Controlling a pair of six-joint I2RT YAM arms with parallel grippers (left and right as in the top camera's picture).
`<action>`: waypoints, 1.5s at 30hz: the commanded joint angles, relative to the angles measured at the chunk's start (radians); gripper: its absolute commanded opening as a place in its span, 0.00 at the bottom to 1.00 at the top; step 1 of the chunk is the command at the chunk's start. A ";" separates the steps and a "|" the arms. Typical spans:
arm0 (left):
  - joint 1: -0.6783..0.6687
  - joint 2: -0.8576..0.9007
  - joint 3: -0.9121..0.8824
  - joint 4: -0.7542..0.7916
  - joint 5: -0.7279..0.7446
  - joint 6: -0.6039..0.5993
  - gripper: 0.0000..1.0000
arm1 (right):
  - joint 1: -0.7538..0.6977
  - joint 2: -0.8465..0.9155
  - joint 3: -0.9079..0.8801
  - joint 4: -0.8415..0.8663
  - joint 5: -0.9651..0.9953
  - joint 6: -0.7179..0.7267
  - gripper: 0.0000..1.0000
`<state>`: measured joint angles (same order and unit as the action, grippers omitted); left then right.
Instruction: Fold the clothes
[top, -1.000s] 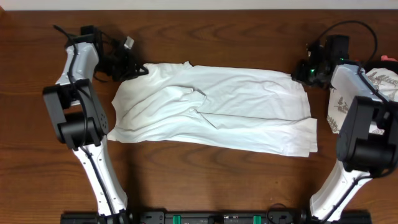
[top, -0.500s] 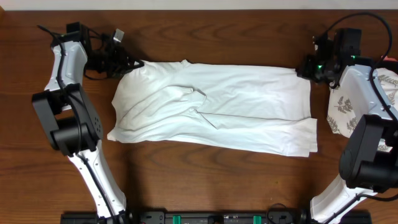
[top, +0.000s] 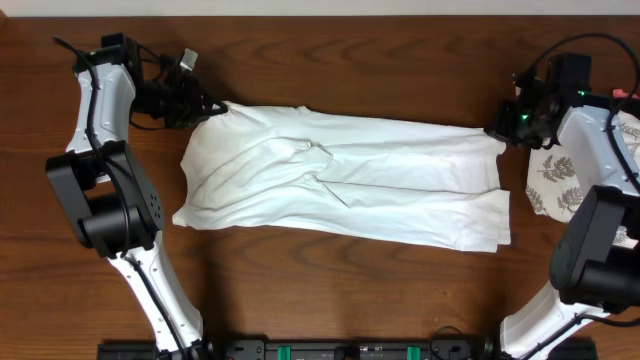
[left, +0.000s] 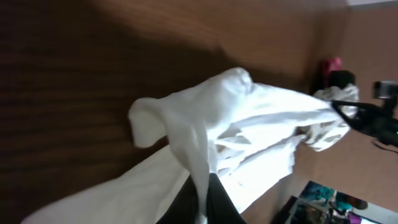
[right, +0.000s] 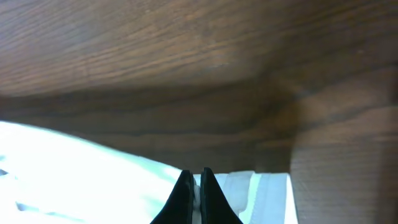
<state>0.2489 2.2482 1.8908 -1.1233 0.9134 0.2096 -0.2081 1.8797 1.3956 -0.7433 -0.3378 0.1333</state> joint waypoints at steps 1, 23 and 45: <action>0.005 -0.027 -0.004 -0.017 -0.061 0.014 0.06 | -0.016 -0.075 -0.002 -0.016 0.063 0.000 0.01; 0.094 -0.027 -0.004 -0.152 -0.124 0.005 0.06 | -0.030 -0.109 -0.002 -0.196 0.157 -0.031 0.01; -0.069 -0.027 -0.003 -0.061 0.006 0.080 0.74 | -0.026 -0.109 -0.002 -0.293 0.304 -0.038 0.01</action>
<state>0.2455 2.2482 1.8908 -1.1854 0.8848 0.2268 -0.2279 1.7832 1.3956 -1.0359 -0.0475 0.1108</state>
